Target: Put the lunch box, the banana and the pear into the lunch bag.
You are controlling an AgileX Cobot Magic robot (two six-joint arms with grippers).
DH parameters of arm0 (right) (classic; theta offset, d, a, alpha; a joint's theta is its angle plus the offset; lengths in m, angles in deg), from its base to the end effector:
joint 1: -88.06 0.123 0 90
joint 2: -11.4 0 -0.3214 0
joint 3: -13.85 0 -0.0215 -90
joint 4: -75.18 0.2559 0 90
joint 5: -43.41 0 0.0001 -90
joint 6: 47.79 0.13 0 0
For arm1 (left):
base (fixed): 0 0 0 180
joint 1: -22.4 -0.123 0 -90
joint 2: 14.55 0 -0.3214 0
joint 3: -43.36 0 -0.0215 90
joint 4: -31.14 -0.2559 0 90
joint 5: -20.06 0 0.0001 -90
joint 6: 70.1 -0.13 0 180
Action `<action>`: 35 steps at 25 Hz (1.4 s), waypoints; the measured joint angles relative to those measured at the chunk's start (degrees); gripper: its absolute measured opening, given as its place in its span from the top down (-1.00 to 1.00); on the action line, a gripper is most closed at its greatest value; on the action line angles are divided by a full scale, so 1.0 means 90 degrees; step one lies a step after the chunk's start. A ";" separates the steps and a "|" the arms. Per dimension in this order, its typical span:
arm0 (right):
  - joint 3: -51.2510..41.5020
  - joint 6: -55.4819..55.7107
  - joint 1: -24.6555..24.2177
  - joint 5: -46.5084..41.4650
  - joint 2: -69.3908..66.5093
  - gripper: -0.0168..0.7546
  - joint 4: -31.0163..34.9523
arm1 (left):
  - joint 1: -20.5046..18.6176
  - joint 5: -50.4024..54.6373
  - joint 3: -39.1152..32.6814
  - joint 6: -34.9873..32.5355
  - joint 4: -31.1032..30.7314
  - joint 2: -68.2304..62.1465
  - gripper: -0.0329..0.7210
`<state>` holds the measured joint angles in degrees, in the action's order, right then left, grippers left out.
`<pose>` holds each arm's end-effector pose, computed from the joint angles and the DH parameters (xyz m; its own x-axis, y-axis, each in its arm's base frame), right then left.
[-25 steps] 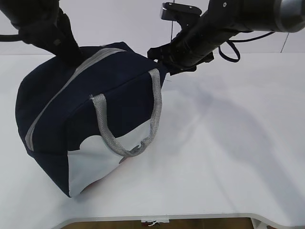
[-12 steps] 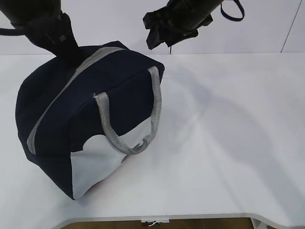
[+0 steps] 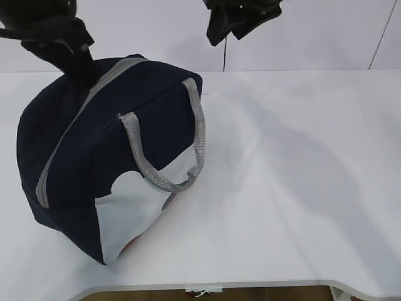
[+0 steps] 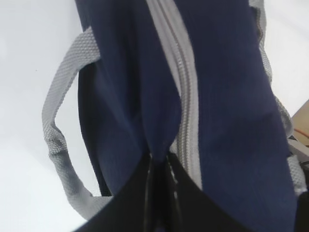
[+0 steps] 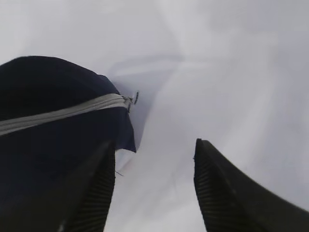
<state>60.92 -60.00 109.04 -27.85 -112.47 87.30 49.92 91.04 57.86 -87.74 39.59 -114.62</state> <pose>0.4496 0.2001 0.3615 -0.7160 -0.4254 -0.5535 -0.5589 0.8244 0.0894 0.3120 -0.1829 0.3627 -0.6551 0.6279 -0.4203 0.6985 0.7154 -0.0201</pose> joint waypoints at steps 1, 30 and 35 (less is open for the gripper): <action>0.0000 0.0066 0.0000 -0.0033 0.0028 -0.16 -0.0084 | 0.0000 0.0000 0.0000 0.0064 0.0000 0.0000 0.91; -0.3224 0.0702 0.0000 -0.0079 0.3717 -0.16 -0.0896 | 0.0000 0.0089 0.0147 0.1401 -0.0050 0.1371 0.06; -0.4279 0.0791 0.0000 -0.0079 0.4809 -0.16 -0.1048 | 0.0000 0.0112 -0.0723 0.1418 -0.0098 0.2457 0.11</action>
<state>22.41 -52.88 109.04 -28.56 -69.19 77.86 49.92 92.05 51.35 -74.98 38.71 -92.50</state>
